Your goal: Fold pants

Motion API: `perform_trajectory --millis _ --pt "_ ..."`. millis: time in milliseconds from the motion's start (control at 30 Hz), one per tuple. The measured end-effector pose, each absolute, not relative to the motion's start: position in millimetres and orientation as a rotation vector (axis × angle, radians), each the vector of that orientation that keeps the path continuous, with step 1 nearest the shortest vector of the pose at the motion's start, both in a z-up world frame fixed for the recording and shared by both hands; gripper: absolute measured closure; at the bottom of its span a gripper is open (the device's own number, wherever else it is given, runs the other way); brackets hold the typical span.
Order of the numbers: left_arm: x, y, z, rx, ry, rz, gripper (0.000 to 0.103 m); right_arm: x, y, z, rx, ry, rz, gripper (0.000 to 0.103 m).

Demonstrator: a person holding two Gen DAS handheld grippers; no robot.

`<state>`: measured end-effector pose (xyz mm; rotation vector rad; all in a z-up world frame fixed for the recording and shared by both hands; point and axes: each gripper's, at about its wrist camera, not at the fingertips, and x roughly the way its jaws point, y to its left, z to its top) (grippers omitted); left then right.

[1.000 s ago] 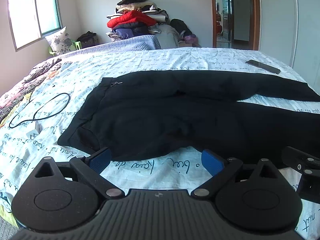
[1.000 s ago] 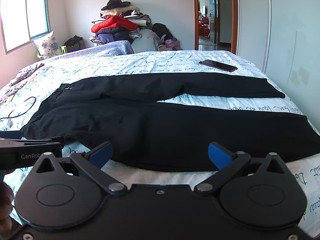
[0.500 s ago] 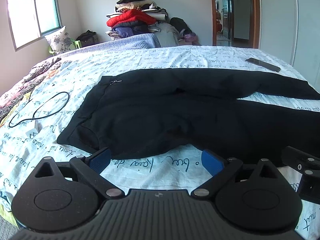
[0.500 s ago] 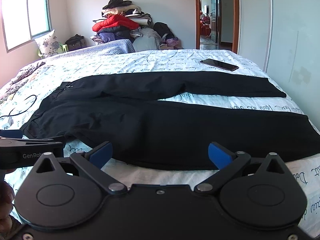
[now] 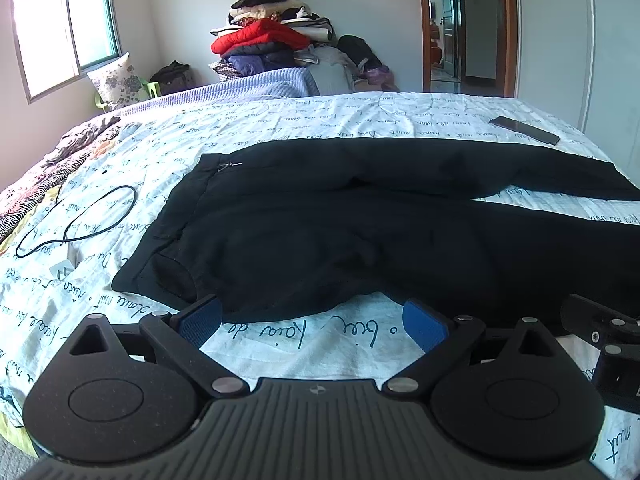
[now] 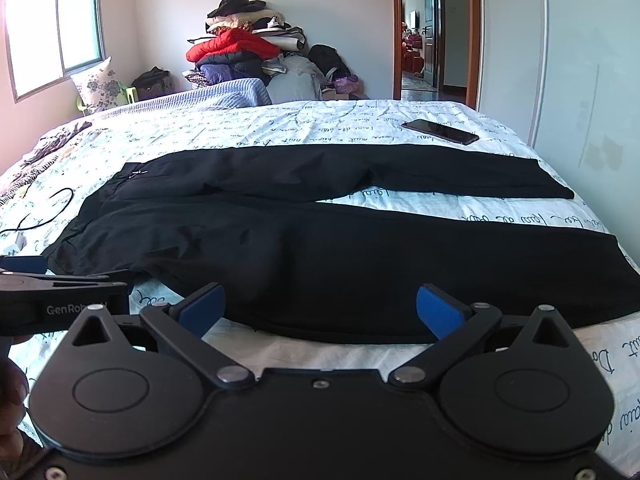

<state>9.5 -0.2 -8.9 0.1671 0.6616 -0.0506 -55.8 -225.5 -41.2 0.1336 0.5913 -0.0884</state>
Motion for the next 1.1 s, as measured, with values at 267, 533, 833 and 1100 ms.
perform_trajectory --millis 267,533,833,1100 --pt "8.0 -2.4 -7.6 0.174 0.653 -0.057 0.004 -52.2 -228.5 -41.3 0.134 0.586 -0.111 0.000" --pt "10.7 -6.2 -8.9 0.175 0.662 -0.060 0.004 -59.2 -231.2 -38.5 0.137 0.573 -0.101 0.000" --pt "14.8 -2.5 -11.7 0.175 0.670 -0.049 0.004 -55.1 -233.8 -43.2 0.153 0.581 -0.080 0.000" --pt "24.2 3.4 -11.6 0.161 0.672 -0.053 0.004 -48.4 -230.7 -45.3 0.148 0.593 -0.071 0.000"
